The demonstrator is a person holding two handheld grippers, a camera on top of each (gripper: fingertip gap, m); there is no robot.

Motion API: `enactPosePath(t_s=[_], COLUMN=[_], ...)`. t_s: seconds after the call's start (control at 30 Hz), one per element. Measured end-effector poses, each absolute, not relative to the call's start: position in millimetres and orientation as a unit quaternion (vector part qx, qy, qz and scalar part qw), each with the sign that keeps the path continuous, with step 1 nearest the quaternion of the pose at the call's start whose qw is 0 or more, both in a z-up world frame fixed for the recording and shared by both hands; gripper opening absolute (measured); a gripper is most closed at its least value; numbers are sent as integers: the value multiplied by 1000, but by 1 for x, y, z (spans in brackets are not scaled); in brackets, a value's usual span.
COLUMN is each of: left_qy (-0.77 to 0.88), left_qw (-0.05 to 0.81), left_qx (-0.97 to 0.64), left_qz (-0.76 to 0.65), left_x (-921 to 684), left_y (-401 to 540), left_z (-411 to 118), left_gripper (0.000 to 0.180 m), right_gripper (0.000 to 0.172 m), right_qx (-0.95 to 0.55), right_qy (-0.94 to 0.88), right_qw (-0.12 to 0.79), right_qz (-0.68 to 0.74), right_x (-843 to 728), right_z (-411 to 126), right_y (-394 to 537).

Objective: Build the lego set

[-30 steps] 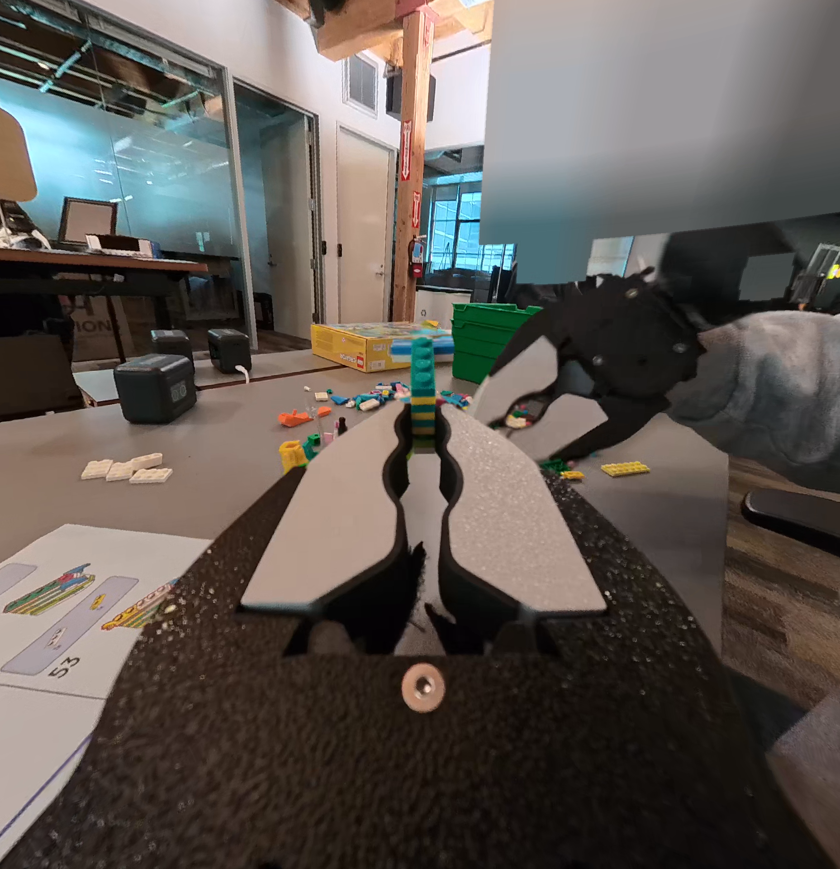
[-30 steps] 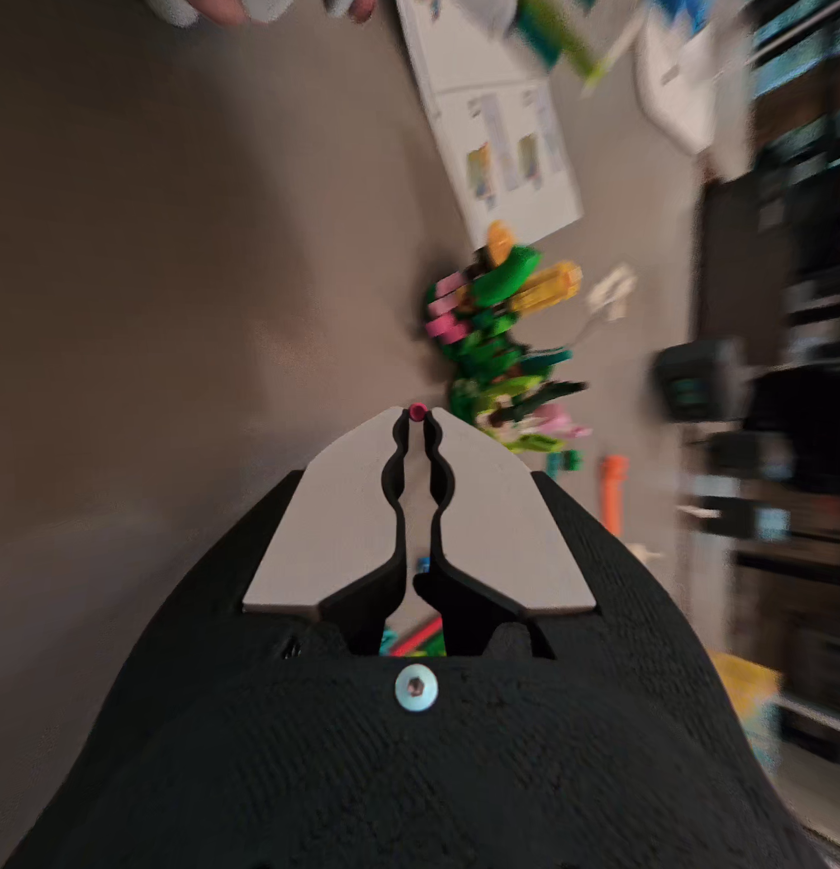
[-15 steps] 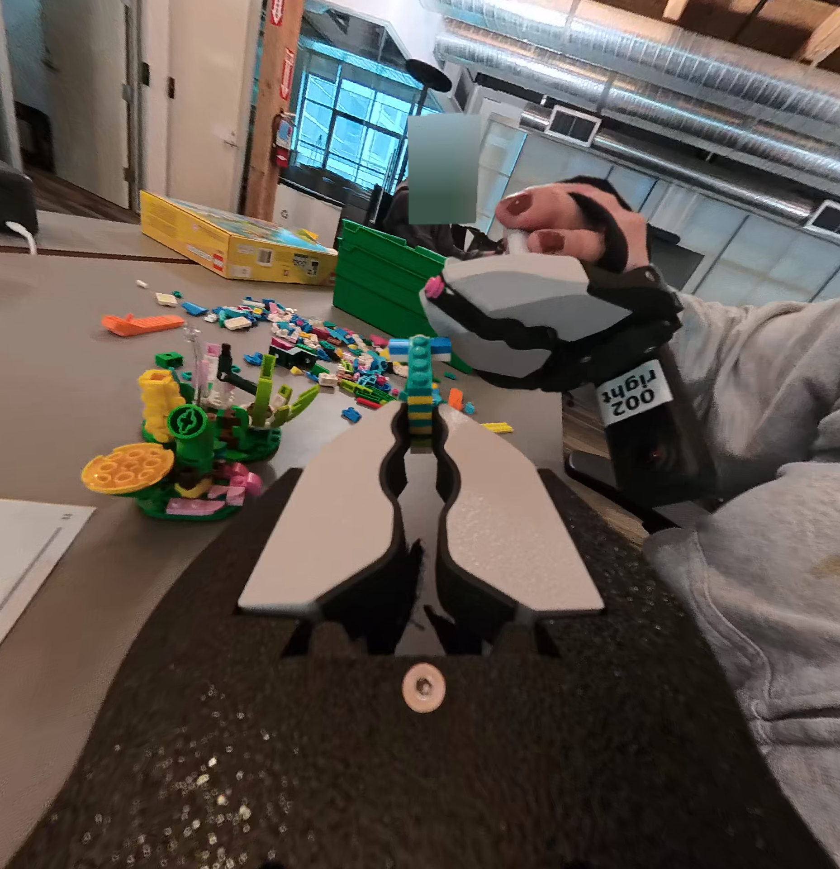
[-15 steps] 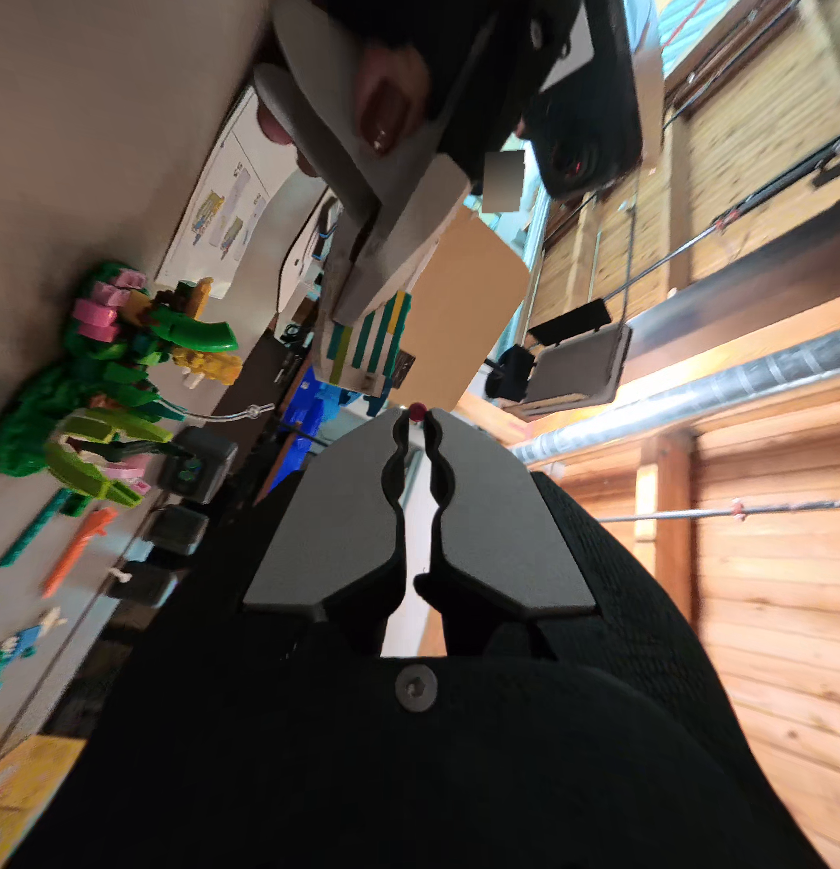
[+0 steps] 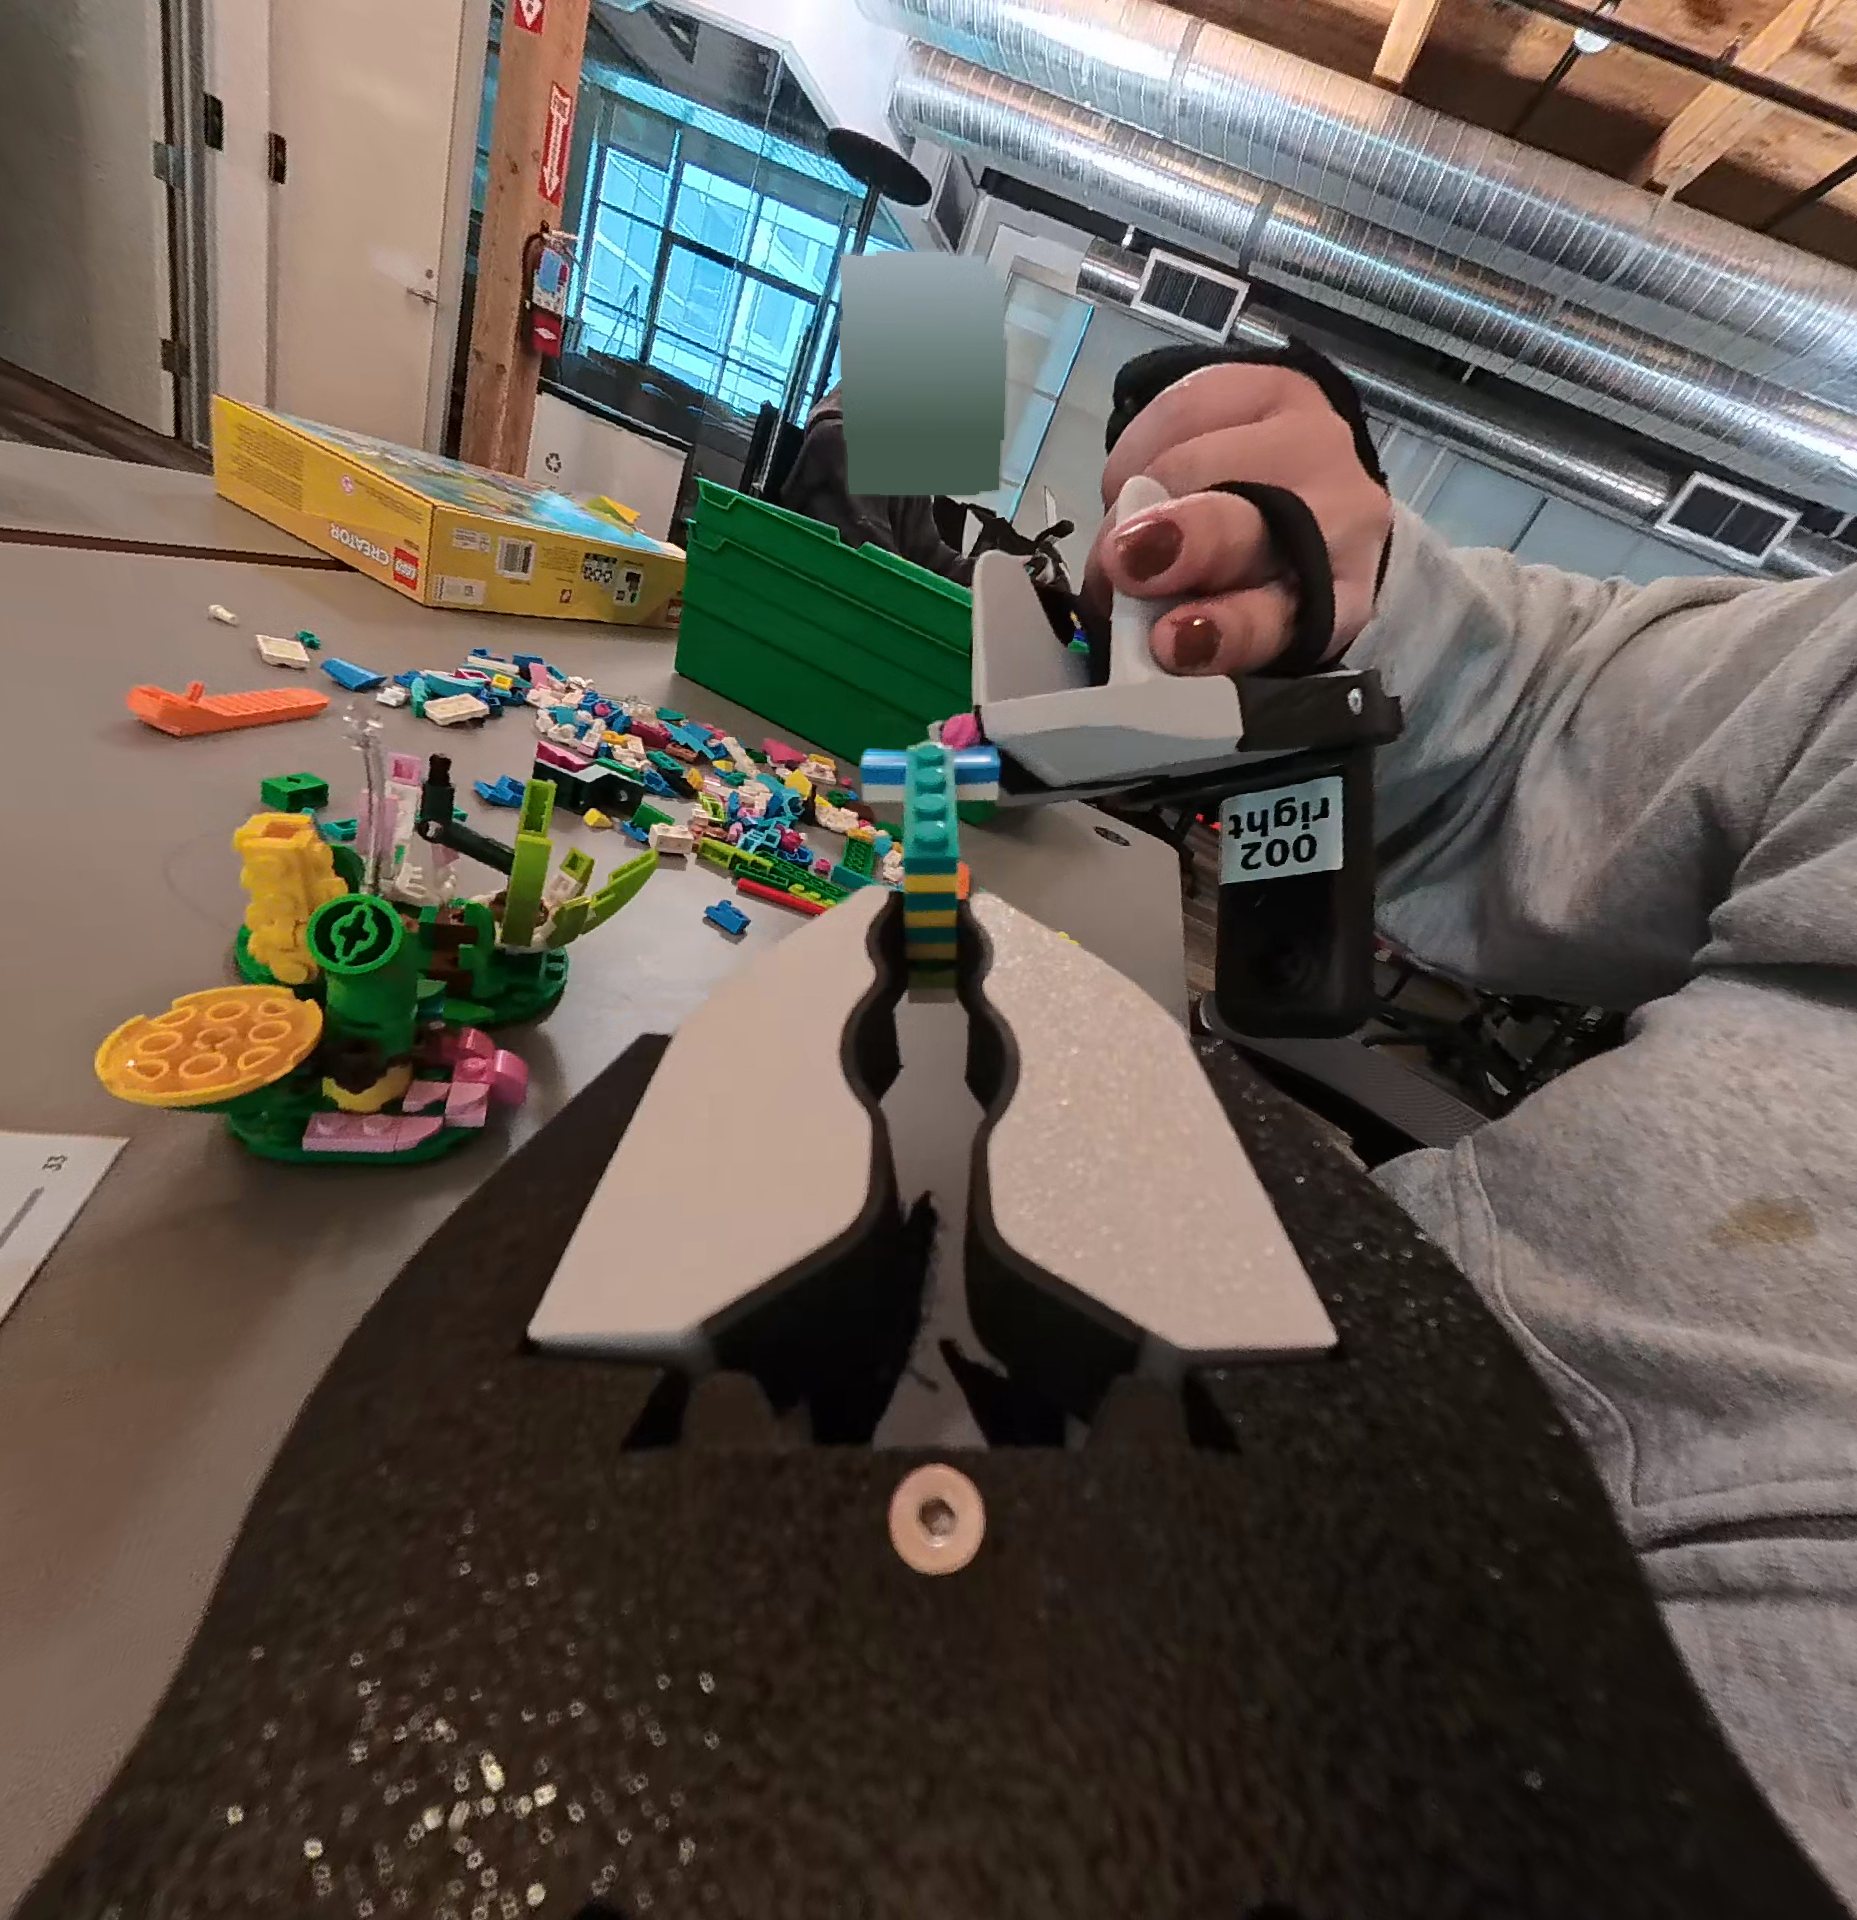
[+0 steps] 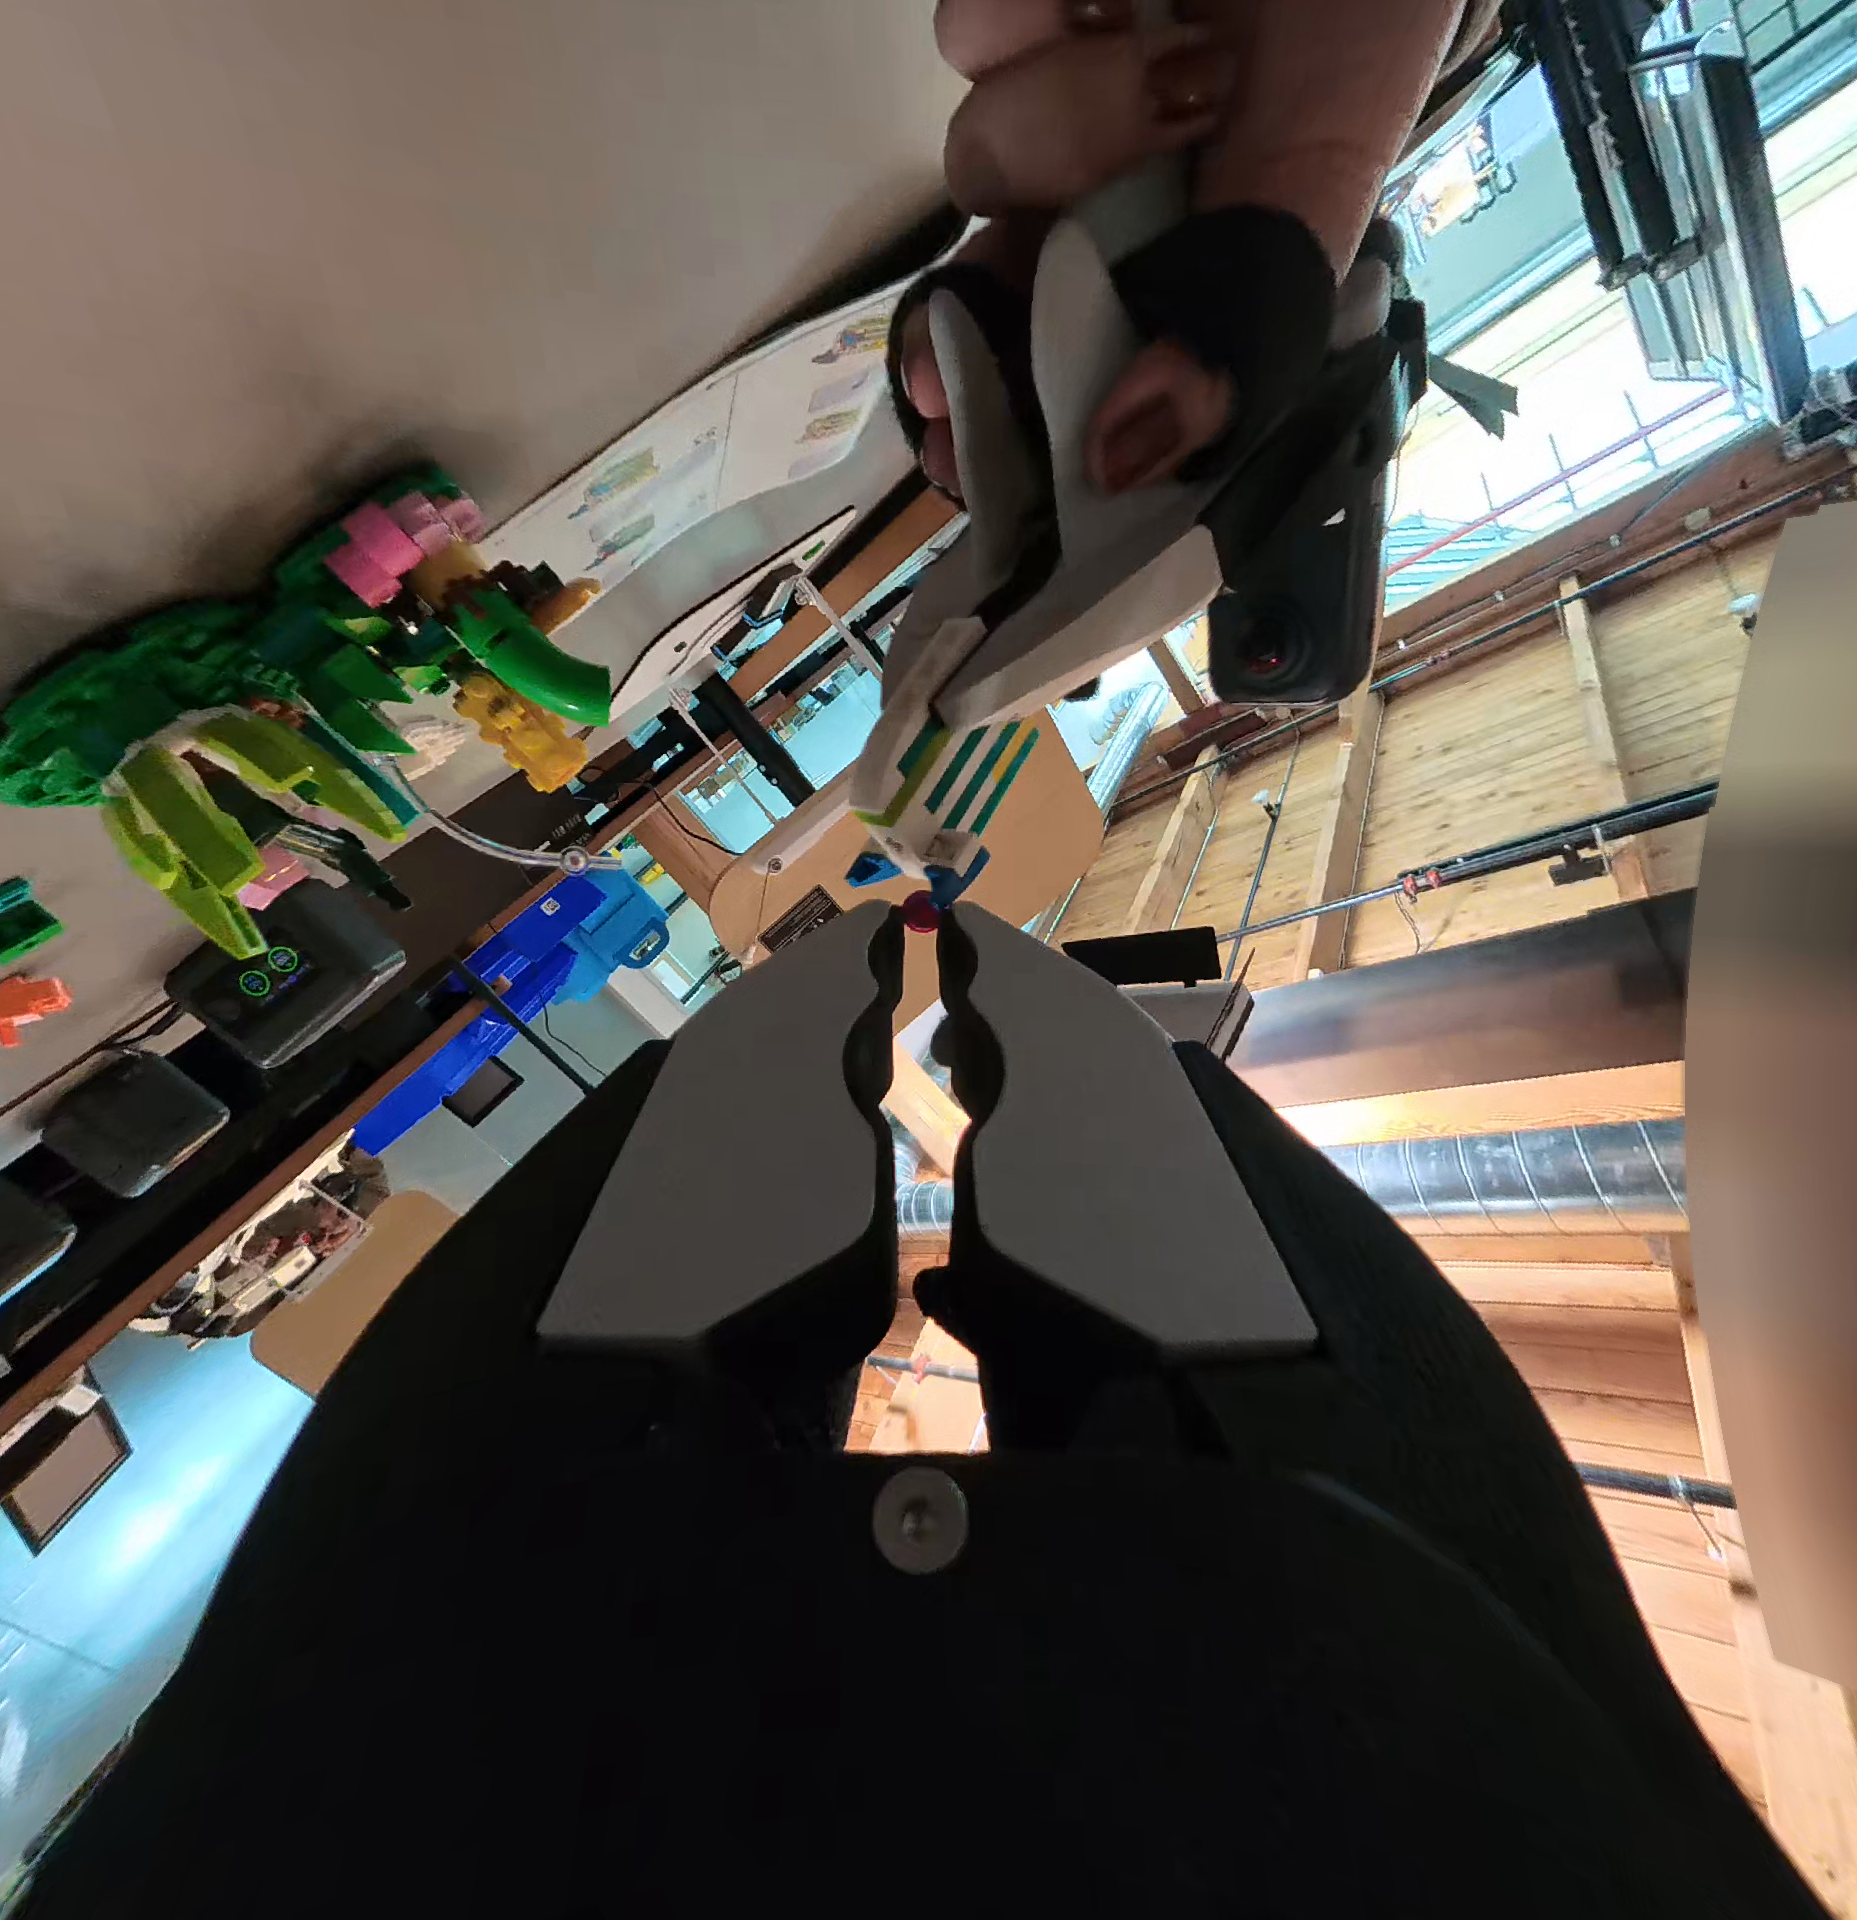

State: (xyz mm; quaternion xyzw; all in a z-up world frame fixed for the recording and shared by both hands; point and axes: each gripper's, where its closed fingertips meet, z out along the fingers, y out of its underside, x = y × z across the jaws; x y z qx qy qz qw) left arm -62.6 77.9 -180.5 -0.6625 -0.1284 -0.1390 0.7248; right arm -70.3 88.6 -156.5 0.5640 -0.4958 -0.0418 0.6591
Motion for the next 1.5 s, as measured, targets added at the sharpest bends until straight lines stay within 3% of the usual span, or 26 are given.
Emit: enactPosePath(t_s=[0.23,0.5,0.67,1.23,1.5], left_qy=[-182,-198,-197,-197,-196], left_qw=[737,738,738,739,740], left_qx=[-640,-638,-638,-636,-635], left_qz=[-119,-97,-98,-103,-104], left_x=[-80,-85,-85,-85,-85], left_y=[71,69,69,69,69], left_z=[-179,-180,-180,-180,-179], left_gripper=[8,8,8,8,8], right_gripper=[4,4,4,5,25], right_qx=[541,605,629,666,616], right_qy=[-536,-620,-623,-592,-651], right_qw=[646,479,436,437,436], right_qz=[-50,-141,-160,-127,-80], right_x=[-75,-90,-92,-70,-65], right_z=[-179,-272,-282,-282,-272], right_y=[106,157,158,141,138])
